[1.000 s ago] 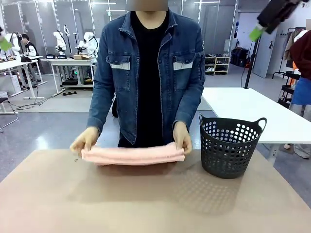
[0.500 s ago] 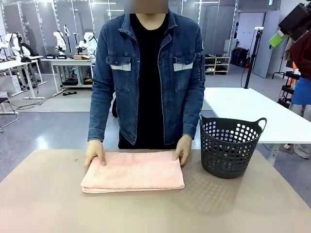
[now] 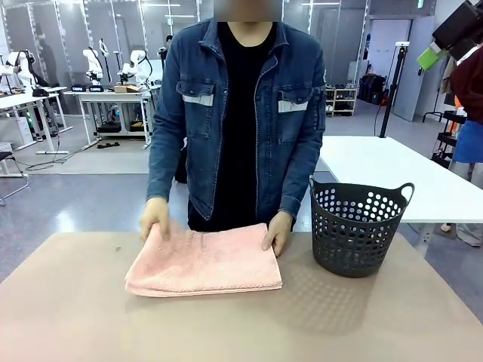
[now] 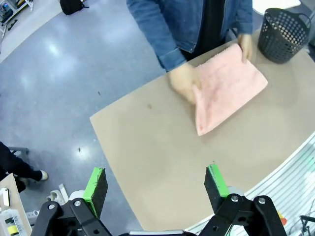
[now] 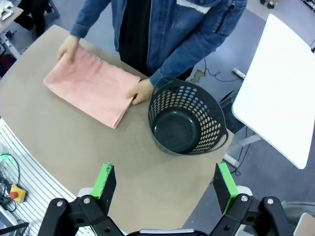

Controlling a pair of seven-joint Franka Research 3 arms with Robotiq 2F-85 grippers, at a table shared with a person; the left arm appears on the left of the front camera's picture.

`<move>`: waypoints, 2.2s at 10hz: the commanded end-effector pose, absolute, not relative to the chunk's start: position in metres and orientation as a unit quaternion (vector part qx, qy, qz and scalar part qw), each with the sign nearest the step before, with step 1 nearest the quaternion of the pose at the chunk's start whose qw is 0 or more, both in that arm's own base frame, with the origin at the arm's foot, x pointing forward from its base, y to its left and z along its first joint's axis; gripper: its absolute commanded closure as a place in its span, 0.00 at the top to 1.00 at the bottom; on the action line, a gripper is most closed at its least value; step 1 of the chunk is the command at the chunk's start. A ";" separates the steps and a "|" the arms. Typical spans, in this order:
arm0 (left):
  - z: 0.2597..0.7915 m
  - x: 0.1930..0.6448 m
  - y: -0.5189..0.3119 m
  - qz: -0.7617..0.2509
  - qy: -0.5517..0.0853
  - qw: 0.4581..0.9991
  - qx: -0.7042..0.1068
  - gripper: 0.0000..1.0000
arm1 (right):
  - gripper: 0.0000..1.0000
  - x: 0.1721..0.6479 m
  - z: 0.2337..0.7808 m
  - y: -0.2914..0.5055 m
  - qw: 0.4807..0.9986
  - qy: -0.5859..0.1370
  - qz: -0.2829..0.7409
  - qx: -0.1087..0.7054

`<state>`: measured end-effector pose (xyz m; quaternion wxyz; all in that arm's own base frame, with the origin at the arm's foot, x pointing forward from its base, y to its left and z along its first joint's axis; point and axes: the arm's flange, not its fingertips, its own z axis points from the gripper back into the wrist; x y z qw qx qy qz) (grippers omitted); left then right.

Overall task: Fold the towel.
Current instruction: Pick up the 100 cm Hotel Towel and place it on the left side of the table.

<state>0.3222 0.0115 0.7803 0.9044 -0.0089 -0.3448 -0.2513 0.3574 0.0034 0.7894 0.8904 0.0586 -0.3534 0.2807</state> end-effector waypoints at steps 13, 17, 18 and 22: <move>0.784 0.322 0.012 -0.248 -0.340 0.907 -0.007 1.00 | 1.00 0.359 0.791 0.002 0.891 -0.356 0.274 0.064; 0.784 0.322 0.012 -0.248 -0.340 0.907 -0.007 1.00 | 1.00 0.359 0.791 0.002 0.891 -0.356 0.274 0.064; 0.784 0.322 0.012 -0.248 -0.340 0.907 -0.007 1.00 | 1.00 0.359 0.791 0.002 0.891 -0.356 0.274 0.064; 0.784 0.322 0.012 -0.248 -0.340 0.907 -0.007 1.00 | 1.00 0.359 0.791 0.002 0.891 -0.356 0.274 0.064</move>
